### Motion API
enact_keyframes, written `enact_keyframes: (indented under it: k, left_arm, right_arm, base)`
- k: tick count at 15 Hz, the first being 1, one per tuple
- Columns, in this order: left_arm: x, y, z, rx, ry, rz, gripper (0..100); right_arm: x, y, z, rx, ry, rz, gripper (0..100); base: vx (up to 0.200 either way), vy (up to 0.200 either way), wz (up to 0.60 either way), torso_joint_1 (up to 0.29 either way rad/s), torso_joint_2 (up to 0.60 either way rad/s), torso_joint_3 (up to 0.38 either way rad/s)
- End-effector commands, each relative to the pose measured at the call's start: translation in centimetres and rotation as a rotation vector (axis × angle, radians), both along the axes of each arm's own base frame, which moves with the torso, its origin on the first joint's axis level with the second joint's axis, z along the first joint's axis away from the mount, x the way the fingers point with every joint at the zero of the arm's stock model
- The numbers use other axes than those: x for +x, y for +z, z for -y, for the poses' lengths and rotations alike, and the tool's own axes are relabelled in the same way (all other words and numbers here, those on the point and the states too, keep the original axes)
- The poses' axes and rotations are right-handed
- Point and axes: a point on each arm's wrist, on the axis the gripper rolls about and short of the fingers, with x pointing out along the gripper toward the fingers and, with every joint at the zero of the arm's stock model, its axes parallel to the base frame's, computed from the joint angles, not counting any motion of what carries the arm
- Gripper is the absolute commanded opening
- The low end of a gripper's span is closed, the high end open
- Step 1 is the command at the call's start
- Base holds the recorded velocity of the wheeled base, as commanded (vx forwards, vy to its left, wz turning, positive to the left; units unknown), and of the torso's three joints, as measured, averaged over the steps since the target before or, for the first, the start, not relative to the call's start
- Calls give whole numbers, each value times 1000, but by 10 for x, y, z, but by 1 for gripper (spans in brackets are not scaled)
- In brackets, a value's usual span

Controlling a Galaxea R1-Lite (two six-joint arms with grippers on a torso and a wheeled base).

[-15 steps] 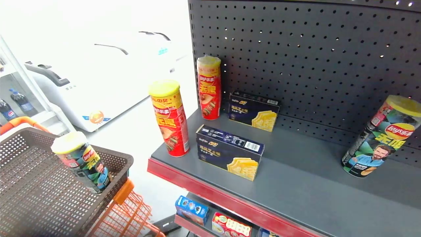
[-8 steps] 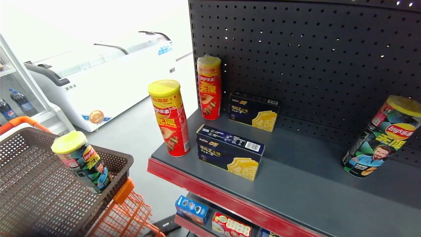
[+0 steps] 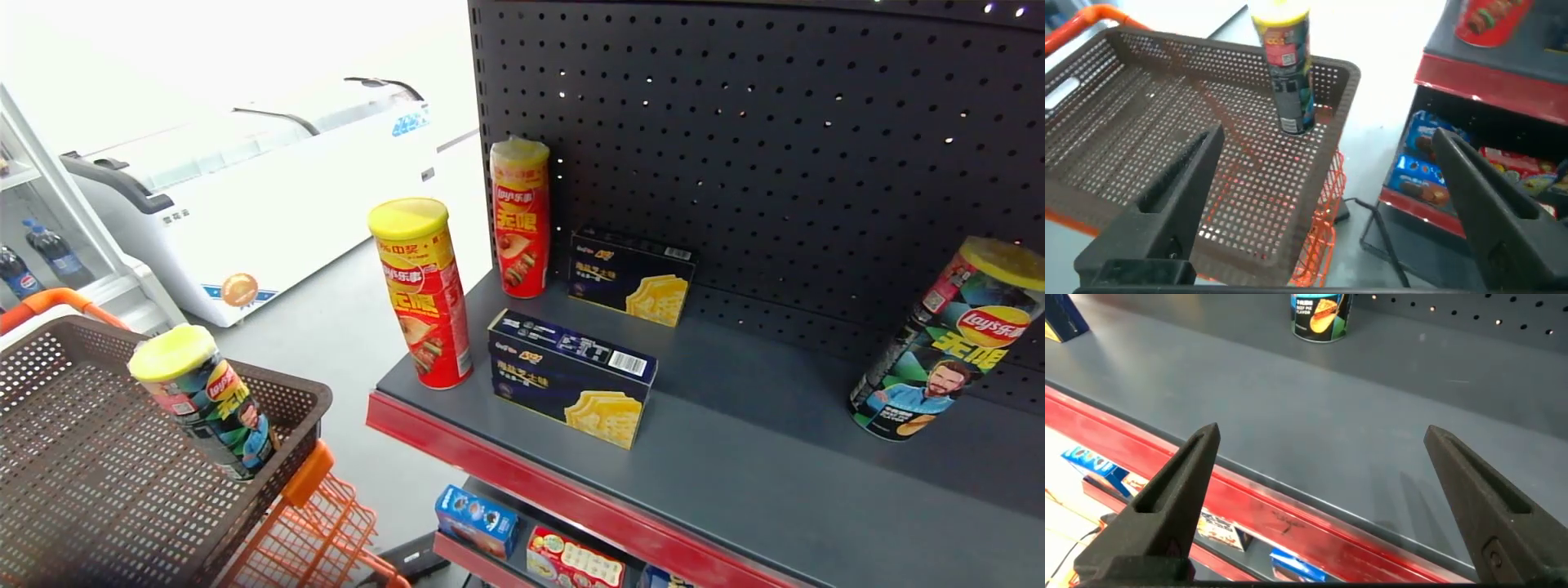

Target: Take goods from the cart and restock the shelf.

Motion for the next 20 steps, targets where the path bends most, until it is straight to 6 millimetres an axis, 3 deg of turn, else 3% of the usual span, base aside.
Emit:
enact_keyframes:
  k: [1, 5, 10, 13, 20]
  left_arm:
    - [53, 15, -12, -52, 146, -151, 100]
    - [90, -1, -20, -23, 121, -271, 100]
    - [135, -28, -26, -32, 105, -226, 100]
    - [170, -50, -54, -51, 213, -235, 100]
    - [208, -83, -51, -61, 124, -273, 100]
  right_arm:
    - [0, 0, 0, -1, 1, -1, 100]
    - [0, 0, 0, -1, 1, -1, 100]
    - [0, 0, 0, -1, 1, -1, 100]
    - [0, 0, 0, -1, 1, -1, 100]
    - [0, 0, 0, -1, 1, -1, 100]
  base:
    - [0, 0, 0, 0, 0, 0]
    - [0, 0, 0, 0, 0, 0]
    - [0, 0, 0, 0, 0, 0]
    - [0, 0, 0, 0, 0, 0]
    - [0, 0, 0, 0, 0, 0]
